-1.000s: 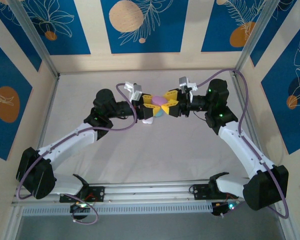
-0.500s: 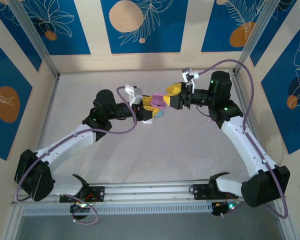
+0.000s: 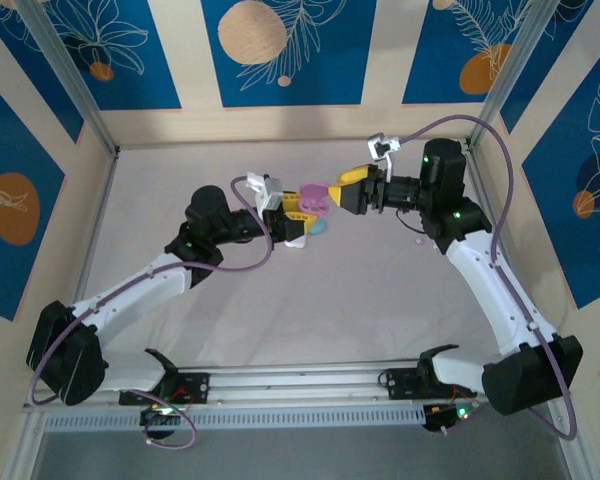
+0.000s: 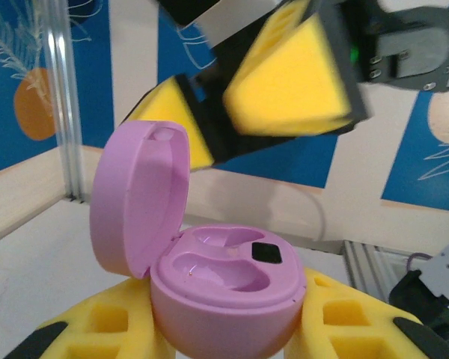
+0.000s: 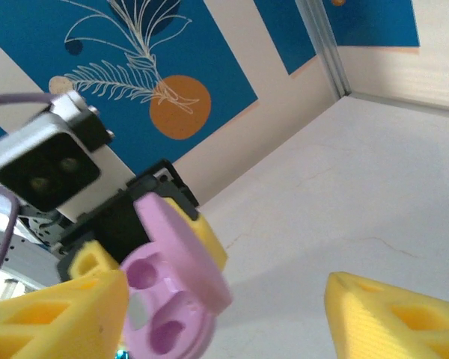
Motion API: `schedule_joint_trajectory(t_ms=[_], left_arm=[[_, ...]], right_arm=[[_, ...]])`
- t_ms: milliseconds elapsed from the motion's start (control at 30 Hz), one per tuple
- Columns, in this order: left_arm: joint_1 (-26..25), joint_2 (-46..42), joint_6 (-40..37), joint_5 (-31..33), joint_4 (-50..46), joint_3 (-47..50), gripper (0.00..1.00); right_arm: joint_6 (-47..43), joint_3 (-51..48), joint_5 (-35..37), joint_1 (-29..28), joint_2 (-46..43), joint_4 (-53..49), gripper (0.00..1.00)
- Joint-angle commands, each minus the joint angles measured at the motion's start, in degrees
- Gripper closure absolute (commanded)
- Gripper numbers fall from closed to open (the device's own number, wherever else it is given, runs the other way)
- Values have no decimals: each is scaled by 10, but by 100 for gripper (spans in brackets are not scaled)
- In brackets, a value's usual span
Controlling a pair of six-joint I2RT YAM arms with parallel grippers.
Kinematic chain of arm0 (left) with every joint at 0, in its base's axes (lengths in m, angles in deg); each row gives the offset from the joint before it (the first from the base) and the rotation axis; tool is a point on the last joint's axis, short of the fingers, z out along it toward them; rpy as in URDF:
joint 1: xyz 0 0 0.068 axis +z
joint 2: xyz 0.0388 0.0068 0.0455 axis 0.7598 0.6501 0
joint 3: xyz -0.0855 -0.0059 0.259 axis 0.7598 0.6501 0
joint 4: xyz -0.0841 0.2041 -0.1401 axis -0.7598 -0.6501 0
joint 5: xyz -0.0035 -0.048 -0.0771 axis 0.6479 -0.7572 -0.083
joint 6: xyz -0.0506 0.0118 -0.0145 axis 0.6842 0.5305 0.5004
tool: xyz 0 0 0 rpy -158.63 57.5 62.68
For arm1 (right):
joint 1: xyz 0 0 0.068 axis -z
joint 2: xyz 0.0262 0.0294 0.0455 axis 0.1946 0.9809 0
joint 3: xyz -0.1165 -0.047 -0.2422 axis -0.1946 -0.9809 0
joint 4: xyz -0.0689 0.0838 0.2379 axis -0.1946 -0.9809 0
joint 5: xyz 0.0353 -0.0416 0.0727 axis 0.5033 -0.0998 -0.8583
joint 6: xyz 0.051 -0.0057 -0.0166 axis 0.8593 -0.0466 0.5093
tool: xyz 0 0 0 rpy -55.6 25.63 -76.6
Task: Insert wireless bluetooth earbuds into charging case
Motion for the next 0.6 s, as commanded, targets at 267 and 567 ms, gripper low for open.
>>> schedule_joint_trajectory(t_ms=[267, 567], left_arm=[[-7, -34, 2, 76, 54, 44, 74], [-6, -38, 14, 79, 79, 58, 74]], right_arm=[[110, -14, 181, 244, 22, -203, 53], [26, 21, 296, 351, 250, -314, 65]])
